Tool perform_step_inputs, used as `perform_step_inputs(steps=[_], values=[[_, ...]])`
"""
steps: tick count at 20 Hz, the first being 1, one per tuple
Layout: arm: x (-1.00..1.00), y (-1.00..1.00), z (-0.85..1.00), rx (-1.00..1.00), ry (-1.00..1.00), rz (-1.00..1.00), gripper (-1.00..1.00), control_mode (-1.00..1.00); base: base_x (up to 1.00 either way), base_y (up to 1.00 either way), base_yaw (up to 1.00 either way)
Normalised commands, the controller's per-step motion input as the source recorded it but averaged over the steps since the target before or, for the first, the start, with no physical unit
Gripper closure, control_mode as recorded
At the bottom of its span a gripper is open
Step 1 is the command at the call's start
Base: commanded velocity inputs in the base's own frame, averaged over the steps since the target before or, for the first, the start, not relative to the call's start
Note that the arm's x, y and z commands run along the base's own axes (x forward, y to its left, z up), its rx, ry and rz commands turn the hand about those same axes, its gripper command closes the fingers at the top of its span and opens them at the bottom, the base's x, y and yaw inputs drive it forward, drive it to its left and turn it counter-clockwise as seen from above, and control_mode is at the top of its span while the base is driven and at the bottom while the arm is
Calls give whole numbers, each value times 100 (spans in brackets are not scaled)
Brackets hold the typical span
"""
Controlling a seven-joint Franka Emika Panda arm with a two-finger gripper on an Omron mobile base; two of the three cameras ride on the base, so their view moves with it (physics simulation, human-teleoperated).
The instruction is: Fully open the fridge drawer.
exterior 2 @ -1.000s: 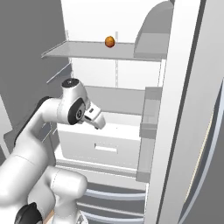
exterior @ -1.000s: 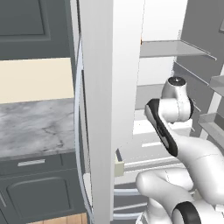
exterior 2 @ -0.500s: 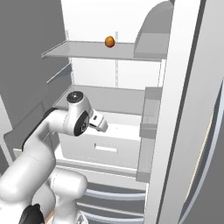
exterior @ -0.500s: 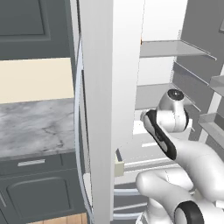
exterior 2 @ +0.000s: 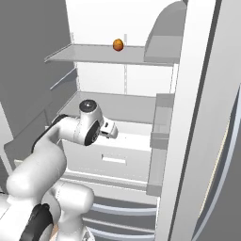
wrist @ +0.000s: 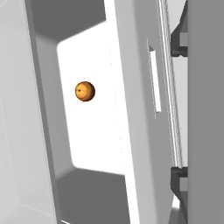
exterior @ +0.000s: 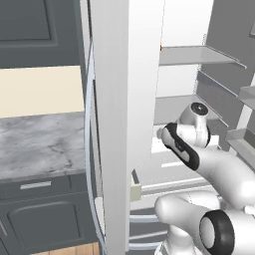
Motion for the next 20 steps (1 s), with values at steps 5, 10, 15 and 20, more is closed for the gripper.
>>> perform_step_inputs(steps=[5, 10, 15, 20], values=[[24, 2, -14, 0, 0, 1, -100, -100, 0, 0, 0], [27, 0, -28, 0, -3, 0, -100, -100, 0, 0, 0], [15, 0, -33, 0, -5, 0, -100, -100, 0, 0, 0], [0, 0, -26, 0, 1, 0, -100, -100, 0, 0, 0]])
